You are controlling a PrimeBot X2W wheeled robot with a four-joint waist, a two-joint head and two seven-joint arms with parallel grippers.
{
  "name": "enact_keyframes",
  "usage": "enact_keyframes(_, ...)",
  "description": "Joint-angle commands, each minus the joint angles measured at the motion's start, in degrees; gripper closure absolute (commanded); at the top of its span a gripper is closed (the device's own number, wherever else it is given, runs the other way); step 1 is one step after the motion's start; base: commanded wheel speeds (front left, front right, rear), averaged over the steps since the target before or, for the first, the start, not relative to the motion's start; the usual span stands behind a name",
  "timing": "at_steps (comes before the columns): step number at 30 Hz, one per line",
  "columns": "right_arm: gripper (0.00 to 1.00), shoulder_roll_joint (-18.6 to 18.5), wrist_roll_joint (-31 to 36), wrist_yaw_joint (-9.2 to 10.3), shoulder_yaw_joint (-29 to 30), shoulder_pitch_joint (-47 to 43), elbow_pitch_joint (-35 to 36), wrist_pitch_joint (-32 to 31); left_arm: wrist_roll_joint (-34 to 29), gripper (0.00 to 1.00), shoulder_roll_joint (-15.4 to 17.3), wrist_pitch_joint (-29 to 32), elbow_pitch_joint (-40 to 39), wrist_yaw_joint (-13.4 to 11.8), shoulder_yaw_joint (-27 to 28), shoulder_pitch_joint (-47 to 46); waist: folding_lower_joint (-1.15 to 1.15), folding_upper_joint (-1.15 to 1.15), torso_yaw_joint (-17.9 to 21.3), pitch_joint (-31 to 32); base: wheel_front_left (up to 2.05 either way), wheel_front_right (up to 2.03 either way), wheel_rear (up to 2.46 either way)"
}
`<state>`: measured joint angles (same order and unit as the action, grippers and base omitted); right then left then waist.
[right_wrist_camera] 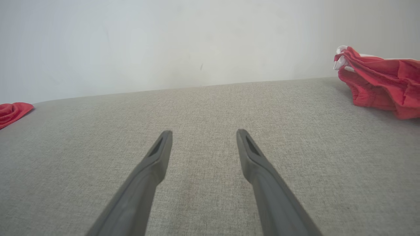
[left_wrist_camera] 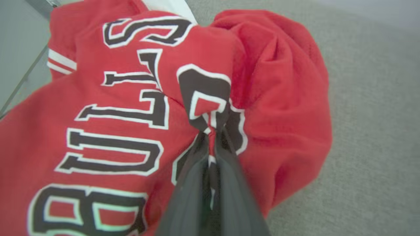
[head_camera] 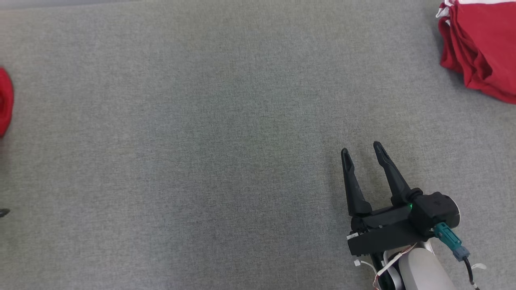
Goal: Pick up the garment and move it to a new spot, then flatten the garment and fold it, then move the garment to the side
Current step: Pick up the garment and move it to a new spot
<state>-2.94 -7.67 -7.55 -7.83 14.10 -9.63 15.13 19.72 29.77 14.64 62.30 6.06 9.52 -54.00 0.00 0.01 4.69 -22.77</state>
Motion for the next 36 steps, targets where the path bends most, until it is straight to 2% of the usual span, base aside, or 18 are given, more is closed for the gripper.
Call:
enact_keyframes(1,0.0,0.11,-0.33,0.14,0.26,-0.29,-0.08,0.0,-1.09,1.0,0.3,-2.71,-1.18,0.32,-0.76,0.54,0.0,-0.01,-0.63,1.0,0.0,0.0,0.0)
enact_keyframes(9,0.0,0.1,0.11,0.14,1.28,-2.07,-0.5,0.0,-1.97,1.0,1.04,-13.29,-7.25,0.94,-3.17,-3.02,0.0,-0.01,-2.99,5.12,0.0,0.0,0.0)
enact_keyframes(18,0.0,0.09,-2.06,0.14,1.86,-3.56,-0.52,0.0,-1.58,1.0,1.19,-17.75,-15.31,1.32,-6.92,-7.32,0.0,-0.01,-3.09,8.26,0.0,0.0,0.0)
enact_keyframes(26,0.0,0.1,-4.66,0.14,2.06,-3.99,-0.84,-0.01,-0.37,1.0,-0.96,-17.01,-30.62,1.42,-12.31,-8.85,0.0,-0.01,0.78,9.36,0.0,0.0,0.0)
enact_keyframes(31,0.0,0.09,-6.02,0.14,1.96,-4.46,-1.03,0.0,0.24,1.0,-2.8,-13.54,-40.68,1.31,-15.03,-7.62,0.0,-0.01,4.58,9.39,0.0,0.0,0.0)
enact_keyframes(36,0.0,0.1,-7.25,0.14,1.74,-4.94,-1.39,0.0,-0.14,1.0,-5.29,-10.44,-48.85,-0.08,-17.57,-5.98,0.0,-0.01,8.45,9.65,0.0,0.0,0.0)
